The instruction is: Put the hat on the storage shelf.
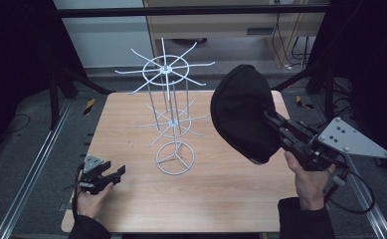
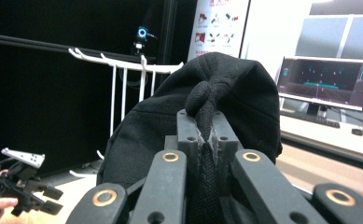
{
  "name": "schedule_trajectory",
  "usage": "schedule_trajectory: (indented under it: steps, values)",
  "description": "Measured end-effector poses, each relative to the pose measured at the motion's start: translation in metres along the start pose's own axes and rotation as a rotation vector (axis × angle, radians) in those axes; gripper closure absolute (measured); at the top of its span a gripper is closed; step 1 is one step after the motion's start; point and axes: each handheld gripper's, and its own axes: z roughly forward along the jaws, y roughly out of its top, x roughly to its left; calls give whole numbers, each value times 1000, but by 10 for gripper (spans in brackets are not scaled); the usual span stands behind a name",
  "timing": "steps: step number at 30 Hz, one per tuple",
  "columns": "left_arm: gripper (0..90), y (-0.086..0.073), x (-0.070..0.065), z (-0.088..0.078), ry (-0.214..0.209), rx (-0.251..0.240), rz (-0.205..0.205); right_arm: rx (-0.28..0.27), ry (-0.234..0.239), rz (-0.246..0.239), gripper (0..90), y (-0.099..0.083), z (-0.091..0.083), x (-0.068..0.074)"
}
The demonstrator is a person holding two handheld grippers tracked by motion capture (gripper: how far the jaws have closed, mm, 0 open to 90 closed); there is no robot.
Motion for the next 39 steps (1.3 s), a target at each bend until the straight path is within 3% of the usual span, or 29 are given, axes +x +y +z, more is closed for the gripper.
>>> schedule_trajectory:
  steps: [14,25,39]
  values:
    - [360,0,0,0,1,6,6,-78,15,-22,860,29,0,7]
    - [360,0,0,1,1,3,6,-133,29,-17,859,41,5,11]
    - [360,0,0,1,1,5,10,-59,65,15,856,24,49,22]
